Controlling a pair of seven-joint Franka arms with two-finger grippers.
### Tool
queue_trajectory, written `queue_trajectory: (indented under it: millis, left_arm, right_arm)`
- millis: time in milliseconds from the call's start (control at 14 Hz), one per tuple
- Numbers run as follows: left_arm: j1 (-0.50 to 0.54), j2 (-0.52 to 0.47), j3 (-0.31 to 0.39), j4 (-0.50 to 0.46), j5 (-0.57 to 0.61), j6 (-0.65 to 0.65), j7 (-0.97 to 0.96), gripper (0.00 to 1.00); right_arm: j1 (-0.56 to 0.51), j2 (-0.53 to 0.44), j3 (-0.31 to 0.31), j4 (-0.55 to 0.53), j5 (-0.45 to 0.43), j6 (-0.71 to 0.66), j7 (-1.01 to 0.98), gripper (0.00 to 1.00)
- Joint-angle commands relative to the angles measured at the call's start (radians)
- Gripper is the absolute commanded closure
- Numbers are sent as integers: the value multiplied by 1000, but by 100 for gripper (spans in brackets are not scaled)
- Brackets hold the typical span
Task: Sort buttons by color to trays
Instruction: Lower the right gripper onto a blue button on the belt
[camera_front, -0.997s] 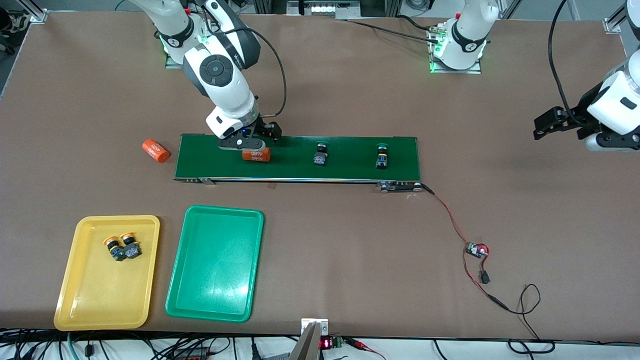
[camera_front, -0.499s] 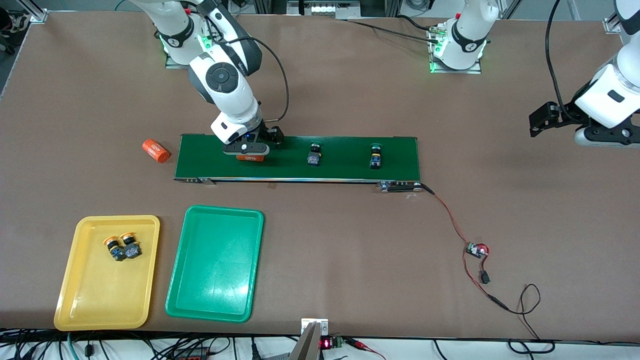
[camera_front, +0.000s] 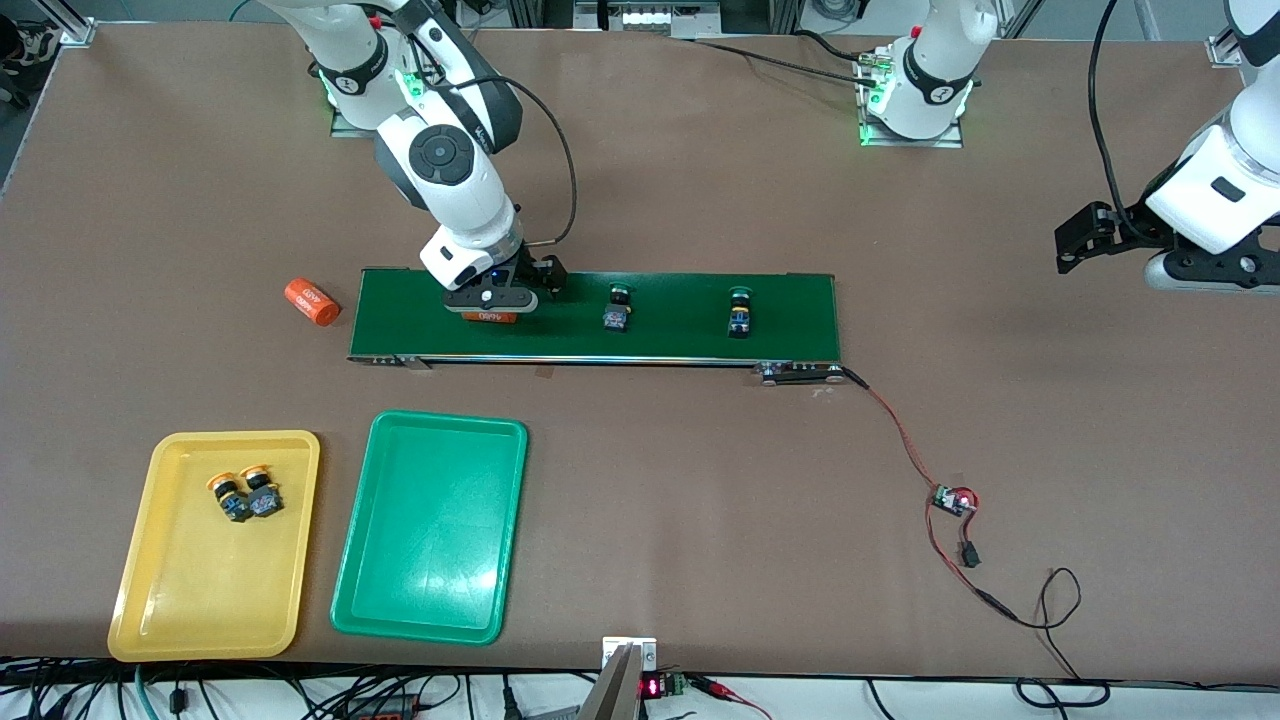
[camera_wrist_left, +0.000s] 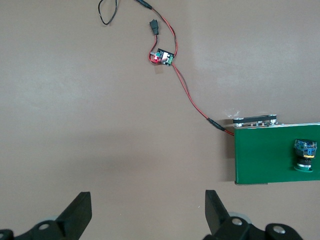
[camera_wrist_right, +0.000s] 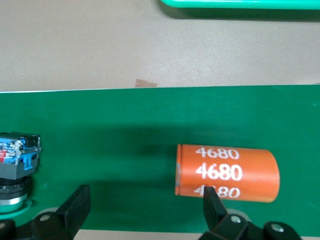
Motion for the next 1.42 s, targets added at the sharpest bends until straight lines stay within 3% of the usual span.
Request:
queue_trajectory:
  millis: [0,1353]
  left_arm:
    - [0,0,-4,18,11,-11,18,0]
    - [6,0,-10,18,1,-27,15,0]
  right_arm:
    - [-4,15,3,8,-19,20,21,0]
    - [2,41,1,24,-16,22,23,0]
